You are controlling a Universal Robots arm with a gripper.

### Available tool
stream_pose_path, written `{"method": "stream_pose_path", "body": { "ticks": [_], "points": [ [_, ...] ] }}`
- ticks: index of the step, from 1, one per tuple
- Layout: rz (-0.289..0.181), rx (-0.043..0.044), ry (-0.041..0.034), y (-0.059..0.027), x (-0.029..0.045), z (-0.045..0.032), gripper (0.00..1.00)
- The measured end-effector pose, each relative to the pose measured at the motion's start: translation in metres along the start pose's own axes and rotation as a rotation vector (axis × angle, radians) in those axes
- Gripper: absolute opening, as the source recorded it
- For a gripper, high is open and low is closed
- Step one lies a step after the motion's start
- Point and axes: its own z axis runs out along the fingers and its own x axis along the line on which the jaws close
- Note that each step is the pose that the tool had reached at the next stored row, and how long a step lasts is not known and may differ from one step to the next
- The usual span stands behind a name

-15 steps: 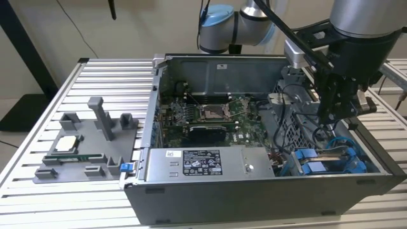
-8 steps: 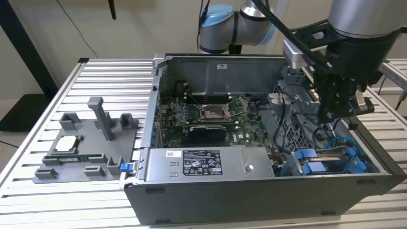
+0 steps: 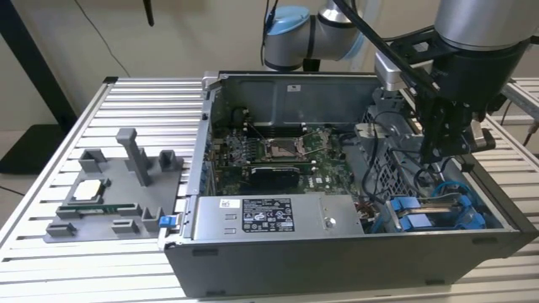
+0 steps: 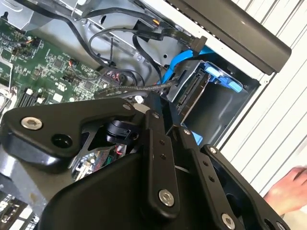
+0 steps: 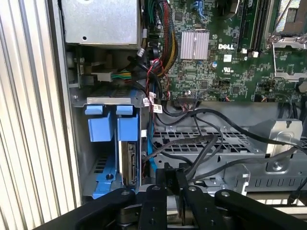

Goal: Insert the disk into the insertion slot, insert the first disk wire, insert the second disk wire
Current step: 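Insert the first disk wire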

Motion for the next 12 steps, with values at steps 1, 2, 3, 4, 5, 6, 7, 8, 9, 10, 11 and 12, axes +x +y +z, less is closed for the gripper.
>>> {"method": "stream_pose_path", "body": {
  "ticks": [1, 2, 3, 4, 5, 6, 7, 8, 9, 10, 11, 12],
  "points": [
    [0.000, 0.0000, 0.0007, 0.0000, -0.0001, 0.0002, 0.00],
    [-0.001, -0.0002, 0.0039, 0.0000, -0.0001, 0.0002, 0.00],
    [-0.002, -0.0017, 0.0101, -0.0001, 0.0000, 0.0003, 0.00],
    [-0.004, -0.0038, 0.0159, -0.0004, 0.0000, 0.0007, 0.00],
    [-0.005, -0.0066, 0.0228, -0.0008, 0.0000, 0.0008, 0.00],
    [-0.007, -0.0098, 0.0300, -0.0013, 0.0000, 0.0010, 0.00],
    [-0.008, -0.0136, 0.0366, -0.0020, 0.0000, 0.0012, 0.00],
    [-0.009, -0.0178, 0.0429, -0.0028, 0.0001, 0.0015, 0.00],
    [-0.010, -0.0234, 0.0476, -0.0039, 0.0001, 0.0019, 0.00],
    [-0.010, -0.0310, 0.0509, -0.0052, 0.0002, 0.0024, 0.00],
    [-0.010, -0.0389, 0.0523, -0.0065, 0.0002, 0.0028, 0.00],
    [-0.010, -0.0466, 0.0528, -0.0079, 0.0004, 0.0035, 0.00]
  ]
}}
